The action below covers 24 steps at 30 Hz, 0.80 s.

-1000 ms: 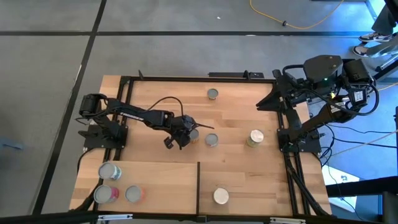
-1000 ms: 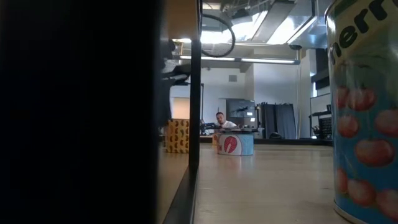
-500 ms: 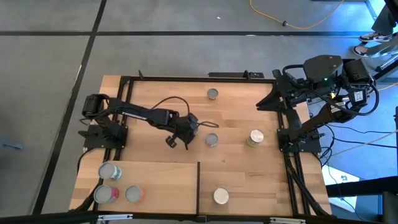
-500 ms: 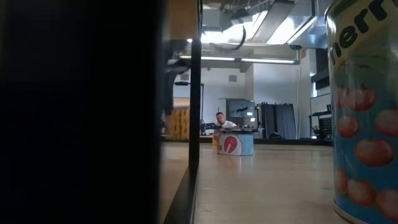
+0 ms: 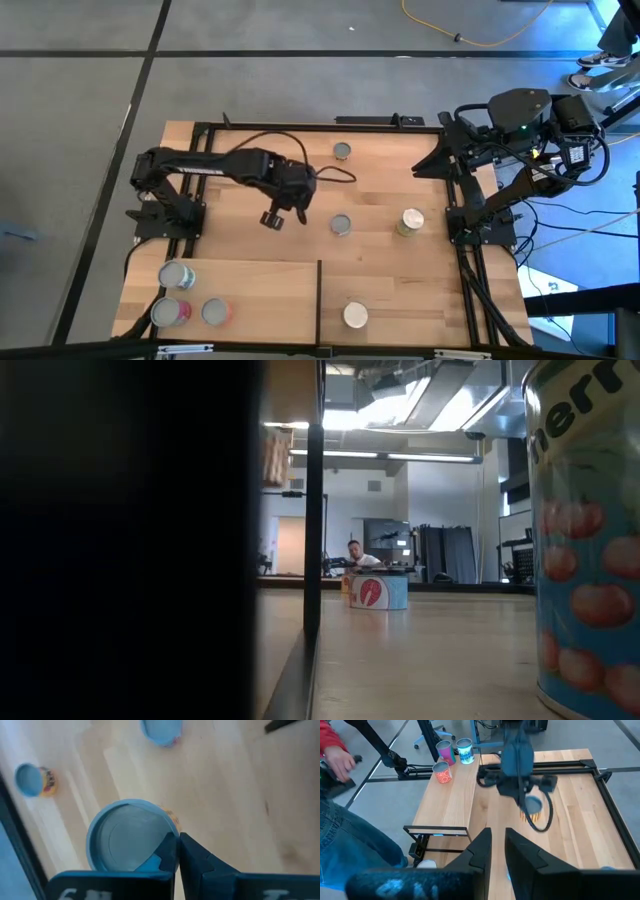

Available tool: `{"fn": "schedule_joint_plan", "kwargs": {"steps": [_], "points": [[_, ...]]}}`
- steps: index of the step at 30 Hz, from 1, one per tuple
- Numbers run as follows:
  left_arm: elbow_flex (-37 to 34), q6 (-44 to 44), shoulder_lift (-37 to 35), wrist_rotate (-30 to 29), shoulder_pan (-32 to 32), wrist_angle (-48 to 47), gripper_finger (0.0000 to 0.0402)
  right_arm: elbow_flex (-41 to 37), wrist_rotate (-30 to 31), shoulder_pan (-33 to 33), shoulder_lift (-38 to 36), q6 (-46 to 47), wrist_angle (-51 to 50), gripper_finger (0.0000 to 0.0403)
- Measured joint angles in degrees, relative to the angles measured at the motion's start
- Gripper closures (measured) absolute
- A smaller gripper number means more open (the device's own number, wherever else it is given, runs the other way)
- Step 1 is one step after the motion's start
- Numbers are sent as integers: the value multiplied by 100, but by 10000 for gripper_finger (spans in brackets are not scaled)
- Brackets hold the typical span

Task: Pick and place cans onto a shelf
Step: Put the canned spicy black beans on the shelf

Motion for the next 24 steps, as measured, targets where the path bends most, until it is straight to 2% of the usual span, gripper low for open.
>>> {"fn": "schedule_joint_plan", "kwargs": {"steps": [7,12,18,24], "points": [[921,-600,-295,30,-523,-1106,401,0,-9,-1,-2,7,0,347],[1256,-1437,-728,420,-1077,-1551,401,0,-9,-1,0,7,-2,347],[1268,-3049,-1268,383,-2216,-1736,401,0,-7,0,-2,-6,-2,347],[1270,-4965,-1336,-296,-3576,-2048,401,0,-4,0,0,-8,-2,347]]}}
